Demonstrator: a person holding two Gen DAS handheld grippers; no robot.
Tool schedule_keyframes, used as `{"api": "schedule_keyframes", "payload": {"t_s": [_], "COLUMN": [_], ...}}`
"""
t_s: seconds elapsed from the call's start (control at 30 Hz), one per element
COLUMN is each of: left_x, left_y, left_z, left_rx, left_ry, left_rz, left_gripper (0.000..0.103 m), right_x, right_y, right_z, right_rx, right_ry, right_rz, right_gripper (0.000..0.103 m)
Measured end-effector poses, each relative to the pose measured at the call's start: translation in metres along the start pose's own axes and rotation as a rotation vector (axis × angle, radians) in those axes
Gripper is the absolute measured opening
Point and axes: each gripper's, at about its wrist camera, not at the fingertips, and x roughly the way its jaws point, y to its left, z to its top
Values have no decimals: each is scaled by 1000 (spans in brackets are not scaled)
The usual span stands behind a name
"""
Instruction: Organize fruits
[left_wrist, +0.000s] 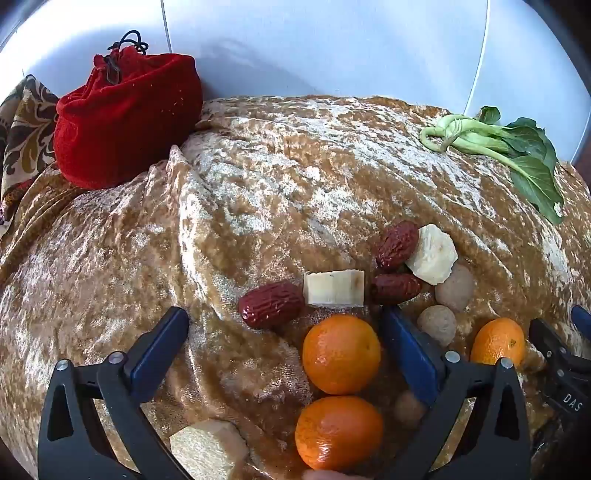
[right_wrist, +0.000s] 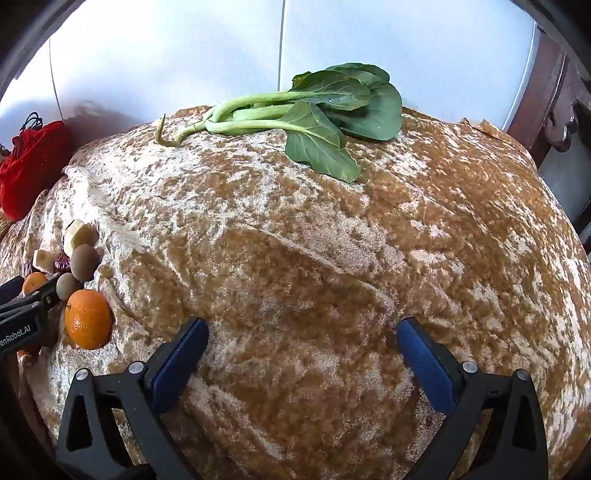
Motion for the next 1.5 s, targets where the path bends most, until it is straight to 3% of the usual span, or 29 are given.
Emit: {"api": "schedule_keyframes", "payload": {"t_s": [1.03, 1.2, 1.3, 1.43, 1.5], "left_x": [3, -3, -27, -71, -86], "left_y": [-1, 1, 9, 23, 31], "left_z": [-2, 2, -2, -19, -30], "left_rx": [0, 26, 61, 163, 188], "left_ry": [0, 76, 69, -3, -19], "left_rz": [2, -23, 2, -7, -26], "left_gripper": [103, 103, 103, 103, 103], "right_x": [1, -3, -14, -62, -75], "right_y": [4, 6, 5, 10, 23], "right_z": [-1, 6, 20, 37, 42], "right_rx": [1, -18, -23, -61, -132], "right_ry": [0, 32, 67, -113, -127], "right_rz": [0, -15, 71, 134, 238], "right_gripper": [102, 102, 99, 100, 100]}}
